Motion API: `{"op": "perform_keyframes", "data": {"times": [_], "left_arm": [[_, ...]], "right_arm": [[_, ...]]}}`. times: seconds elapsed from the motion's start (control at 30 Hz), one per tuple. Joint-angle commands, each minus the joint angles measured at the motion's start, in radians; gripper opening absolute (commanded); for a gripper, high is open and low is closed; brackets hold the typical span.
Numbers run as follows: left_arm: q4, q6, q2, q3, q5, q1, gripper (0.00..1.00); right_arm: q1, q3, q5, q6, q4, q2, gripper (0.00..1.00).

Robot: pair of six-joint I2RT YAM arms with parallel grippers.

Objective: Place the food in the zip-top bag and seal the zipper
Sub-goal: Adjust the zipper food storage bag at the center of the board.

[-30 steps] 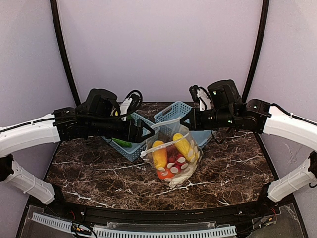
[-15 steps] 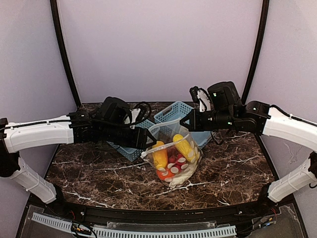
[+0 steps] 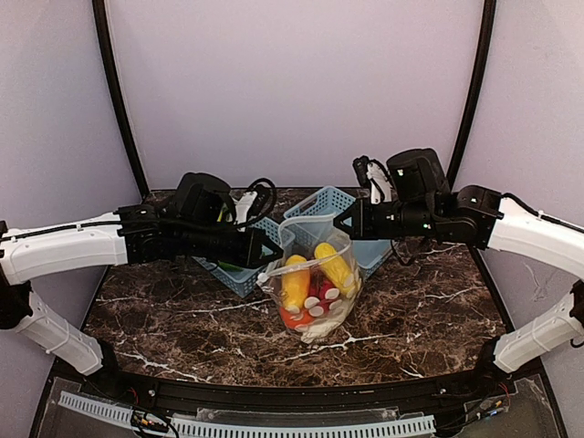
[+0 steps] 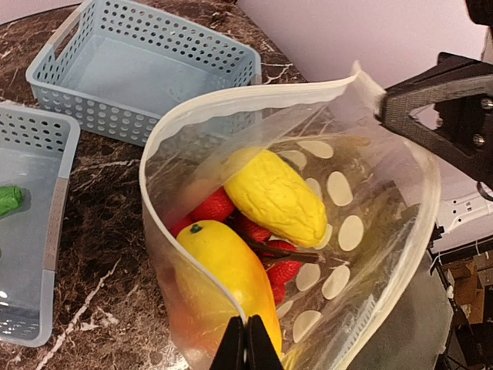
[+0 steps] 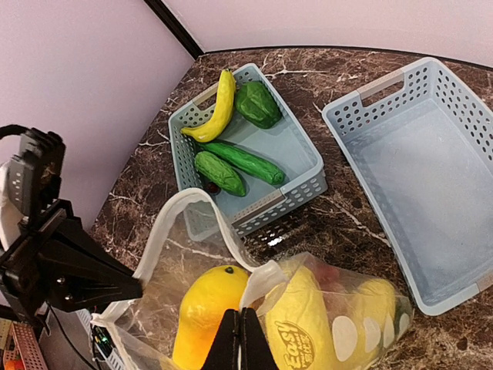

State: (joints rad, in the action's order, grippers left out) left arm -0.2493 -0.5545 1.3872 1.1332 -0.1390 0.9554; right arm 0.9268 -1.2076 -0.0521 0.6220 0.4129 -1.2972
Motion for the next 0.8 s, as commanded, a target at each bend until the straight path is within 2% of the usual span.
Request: {"op": "perform_keyframes", "data": {"times": [0.0, 0.13, 0.4, 0.67, 0.73, 0.77], "left_arm": [[0.111, 0.074, -0.101, -0.005, -0.099, -0.004, 0.01], [0.108, 0.089, -0.119, -0.013, -0.132, -0.003, 0.01], [-0.005, 0.07, -0.096, -0.019, -0.039, -0.004, 0.01], [-0.027, 0.075, -0.09, -0.024, -0.047, -0.006, 0.01], [-0.042, 0.078, -0.089, -0.022, -0.044, -0.006, 0.02], [-0.052, 0.078, -0.09, -0.02, -0.04, -0.007, 0.08]], "right_arm": [[-0.005, -0.016, -0.024, -0.01, -0.036, 0.026, 0.0], [-0.005, -0.013, -0.03, -0.008, -0.039, 0.008, 0.0], [-0.005, 0.006, -0.018, 0.006, -0.055, -0.063, 0.0], [-0.005, 0.005, -0.007, 0.004, -0.059, -0.087, 0.0], [-0.005, 0.005, -0.005, 0.006, -0.059, -0.088, 0.0], [-0.005, 0.006, -0.003, 0.007, -0.059, -0.089, 0.0]]}}
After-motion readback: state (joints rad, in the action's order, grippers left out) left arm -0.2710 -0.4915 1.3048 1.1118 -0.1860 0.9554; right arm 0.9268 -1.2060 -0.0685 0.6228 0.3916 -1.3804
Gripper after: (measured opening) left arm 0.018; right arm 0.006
